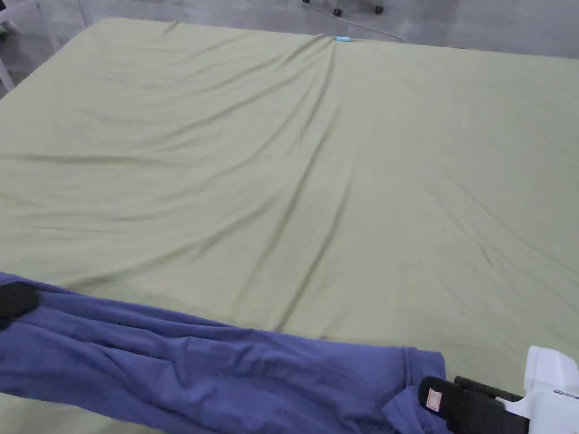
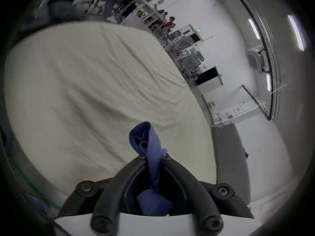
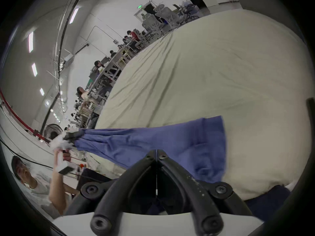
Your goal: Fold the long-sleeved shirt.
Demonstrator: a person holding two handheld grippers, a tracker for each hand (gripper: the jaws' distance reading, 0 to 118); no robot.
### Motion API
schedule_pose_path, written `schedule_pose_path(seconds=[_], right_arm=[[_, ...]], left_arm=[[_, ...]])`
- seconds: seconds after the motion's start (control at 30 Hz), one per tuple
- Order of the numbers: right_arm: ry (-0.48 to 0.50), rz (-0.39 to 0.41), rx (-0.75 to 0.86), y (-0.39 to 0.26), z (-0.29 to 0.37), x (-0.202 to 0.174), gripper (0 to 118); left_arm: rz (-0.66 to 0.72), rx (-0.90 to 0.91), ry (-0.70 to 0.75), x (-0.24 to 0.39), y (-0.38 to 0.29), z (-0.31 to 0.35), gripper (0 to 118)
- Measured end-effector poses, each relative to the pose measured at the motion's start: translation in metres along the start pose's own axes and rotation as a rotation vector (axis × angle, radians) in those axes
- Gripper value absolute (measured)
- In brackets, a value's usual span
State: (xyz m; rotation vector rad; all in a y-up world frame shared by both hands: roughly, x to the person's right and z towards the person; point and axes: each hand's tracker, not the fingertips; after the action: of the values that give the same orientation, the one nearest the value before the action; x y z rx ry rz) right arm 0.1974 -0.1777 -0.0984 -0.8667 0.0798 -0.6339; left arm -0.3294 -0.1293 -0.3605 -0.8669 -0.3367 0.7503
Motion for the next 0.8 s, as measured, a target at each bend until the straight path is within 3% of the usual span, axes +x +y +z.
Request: schedule_pose_path(seconds=[0.2,0.33,0.5,0.53,0.57,0.6,0.63,0.67,0.73,0.8], right_arm=[[0.007,-0.071,0.029,-0.009,0.033,0.022,3],[-0.052,-0.055,0.049,-0.012,0.065,0.034,3],[-0.118,-0.056,0.072,-0.014,0.097,0.048,3],[-0.114,-0.065,0.076,-0.016,0.102,0.052,3],[-0.11,-0.073,0.077,-0.018,0.106,0.056,3],[-0.105,-0.081,0.078,-0.02,0.108,0.059,3],[-0.102,-0.086,0.079,-0.021,0.107,0.061,3],[-0.098,-0.091,0.08,-0.023,0.107,0.064,3],[-0.072,-0.115,0.09,-0.027,0.109,0.071,3],[-0.023,-0.166,0.105,-0.025,0.105,0.075,3]], left_arm=[[-0.361,-0.096,0.023,0.143,-0.121,-0.054,8],[-0.361,-0.351,-0.051,0.195,-0.213,-0.133,8],[-0.432,-0.534,0.071,0.214,-0.307,-0.219,10],[-0.435,-0.561,0.065,0.213,-0.319,-0.232,19],[-0.404,-0.563,0.06,0.211,-0.325,-0.238,46],[-0.337,-0.561,0.002,0.212,-0.329,-0.234,91],[-0.294,-0.54,-0.084,0.218,-0.325,-0.223,113],[-0.267,-0.505,-0.175,0.224,-0.318,-0.208,117],[-0.263,-0.409,-0.352,0.233,-0.288,-0.17,116],[-0.253,-0.32,-0.385,0.229,-0.257,-0.14,116]])
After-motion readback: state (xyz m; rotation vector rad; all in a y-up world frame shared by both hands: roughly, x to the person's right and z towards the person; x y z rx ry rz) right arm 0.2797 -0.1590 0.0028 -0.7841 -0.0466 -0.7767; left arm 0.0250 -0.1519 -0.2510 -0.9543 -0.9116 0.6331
